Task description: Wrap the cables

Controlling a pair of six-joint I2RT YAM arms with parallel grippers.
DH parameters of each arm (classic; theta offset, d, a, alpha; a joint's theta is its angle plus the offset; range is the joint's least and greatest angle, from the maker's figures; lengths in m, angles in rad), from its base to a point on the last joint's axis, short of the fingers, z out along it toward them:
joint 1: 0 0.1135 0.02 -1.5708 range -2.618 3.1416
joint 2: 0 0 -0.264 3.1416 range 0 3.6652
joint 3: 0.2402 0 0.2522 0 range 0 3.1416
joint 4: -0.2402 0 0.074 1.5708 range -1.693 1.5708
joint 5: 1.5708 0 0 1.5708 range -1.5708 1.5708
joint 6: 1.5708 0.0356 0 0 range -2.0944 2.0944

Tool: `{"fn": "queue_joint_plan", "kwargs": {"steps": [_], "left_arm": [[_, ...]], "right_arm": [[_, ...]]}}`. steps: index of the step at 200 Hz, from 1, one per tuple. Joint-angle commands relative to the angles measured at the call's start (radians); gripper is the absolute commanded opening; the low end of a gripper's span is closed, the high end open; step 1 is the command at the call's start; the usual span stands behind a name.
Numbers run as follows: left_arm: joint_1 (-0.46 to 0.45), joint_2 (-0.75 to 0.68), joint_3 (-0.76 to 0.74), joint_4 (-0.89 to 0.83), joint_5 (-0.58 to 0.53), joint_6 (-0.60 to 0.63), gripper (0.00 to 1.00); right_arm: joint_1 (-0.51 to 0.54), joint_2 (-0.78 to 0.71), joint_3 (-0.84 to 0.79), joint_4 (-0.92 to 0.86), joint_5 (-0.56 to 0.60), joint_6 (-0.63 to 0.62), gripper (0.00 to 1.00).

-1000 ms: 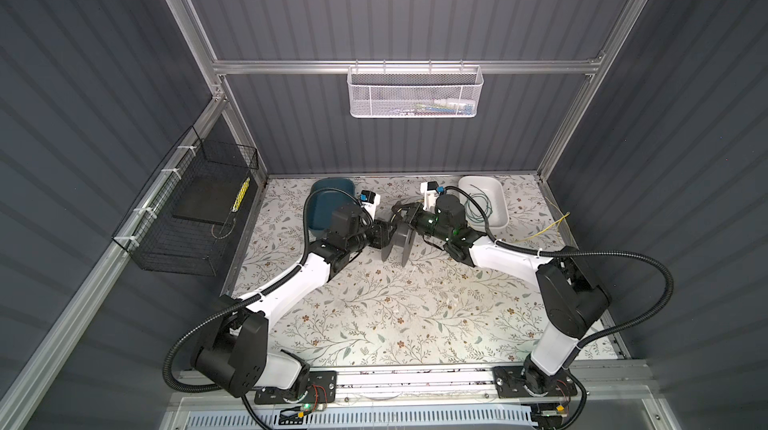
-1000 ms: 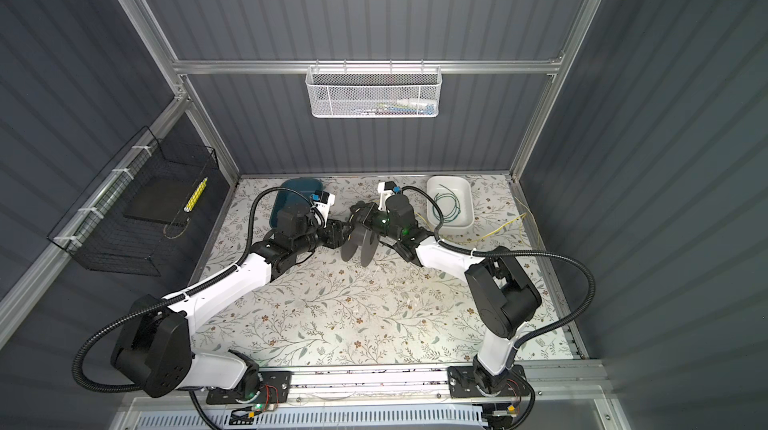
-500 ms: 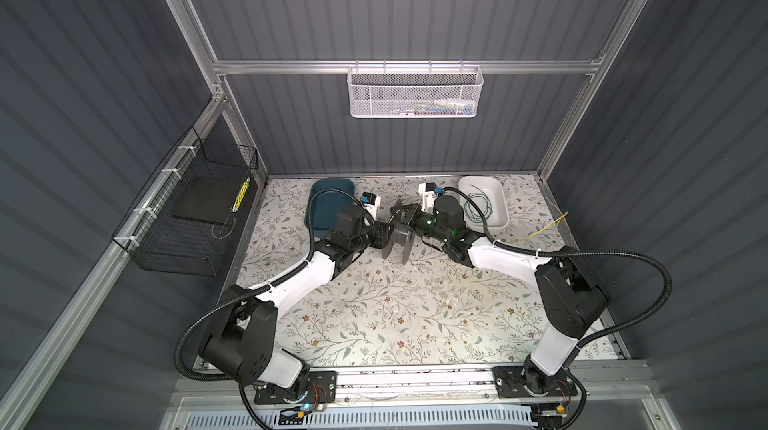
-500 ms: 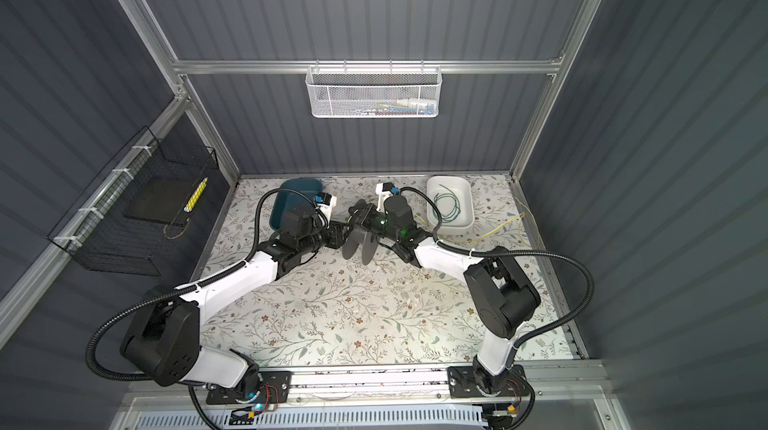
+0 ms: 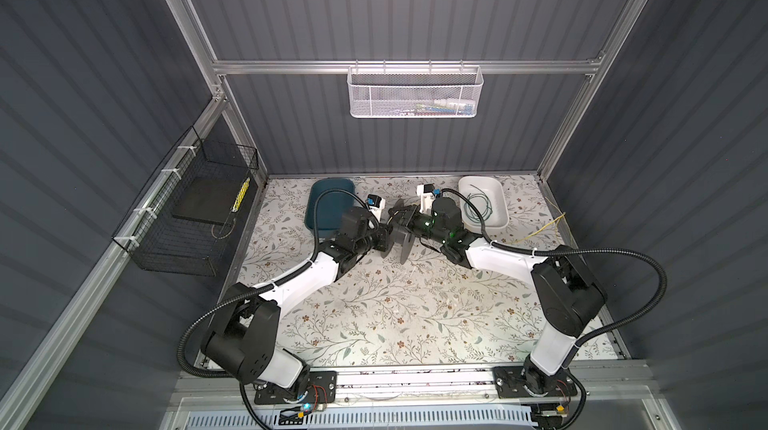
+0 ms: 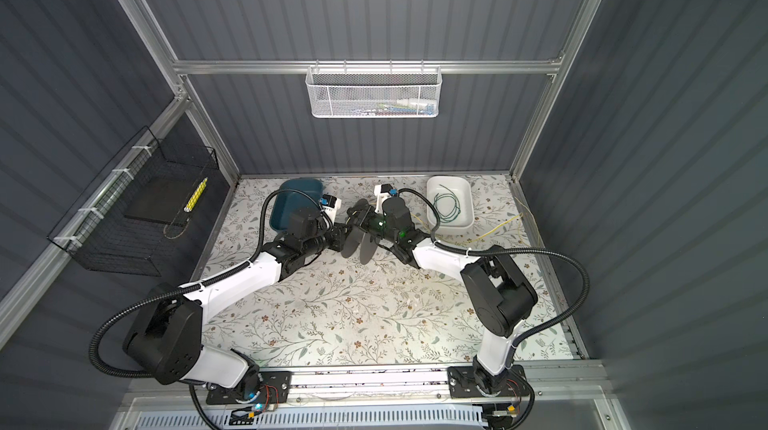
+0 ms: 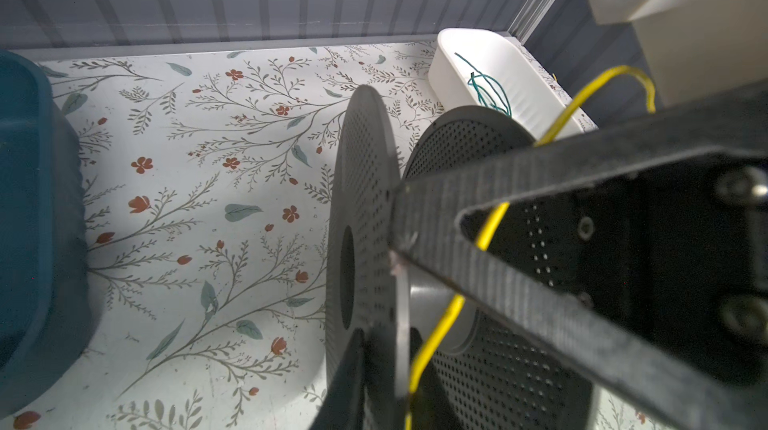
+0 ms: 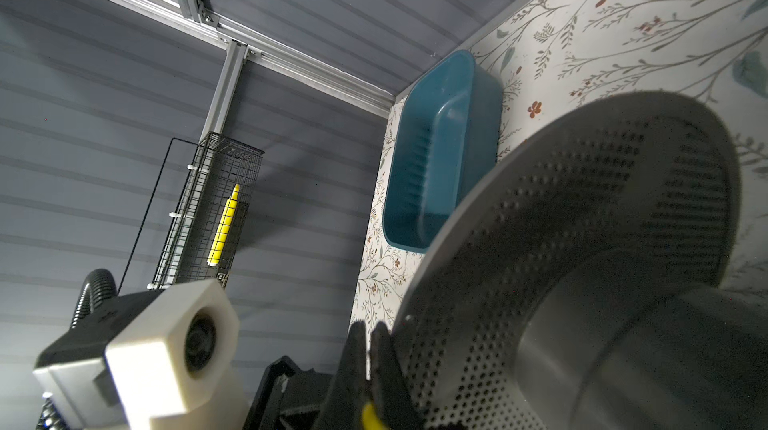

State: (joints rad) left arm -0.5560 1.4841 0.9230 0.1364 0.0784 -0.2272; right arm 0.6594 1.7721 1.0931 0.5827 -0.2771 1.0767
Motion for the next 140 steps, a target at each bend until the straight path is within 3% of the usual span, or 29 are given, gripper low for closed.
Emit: {"fn": "queue_joint_plan", "kwargs": {"steps": [1,14,68,78,89,109,140], "left_arm": [[-0.005,0.017,-0.008,-0.014,-0.007,0.021,0.08],[-0.007,0.016,-0.011,-0.017,-0.009,0.027,0.00],[-0.008,-0.030,-0.010,-0.062,-0.044,0.030,0.00],[-0.010,-0.048,-0.008,-0.088,-0.073,0.018,0.00],[-0.010,-0.072,0.003,-0.129,-0.101,0.005,0.00],[-0.010,-0.133,0.017,-0.193,-0.151,-0.012,0.00],[-0.010,-0.222,0.053,-0.284,-0.189,-0.006,0.00]], "right_arm": [[0.003,0.013,-0.014,0.017,0.015,0.003,0.00],[0.001,0.013,-0.015,0.019,0.014,0.005,0.00],[-0.008,-0.010,-0.027,0.020,0.018,0.001,0.00],[-0.016,-0.031,-0.033,0.010,0.021,-0.005,0.08],[-0.028,-0.068,-0.042,-0.009,0.026,-0.018,0.30],[-0.054,-0.150,-0.065,-0.055,0.032,-0.041,0.50],[-0.079,-0.295,-0.140,-0.167,0.039,-0.070,0.63]]}}
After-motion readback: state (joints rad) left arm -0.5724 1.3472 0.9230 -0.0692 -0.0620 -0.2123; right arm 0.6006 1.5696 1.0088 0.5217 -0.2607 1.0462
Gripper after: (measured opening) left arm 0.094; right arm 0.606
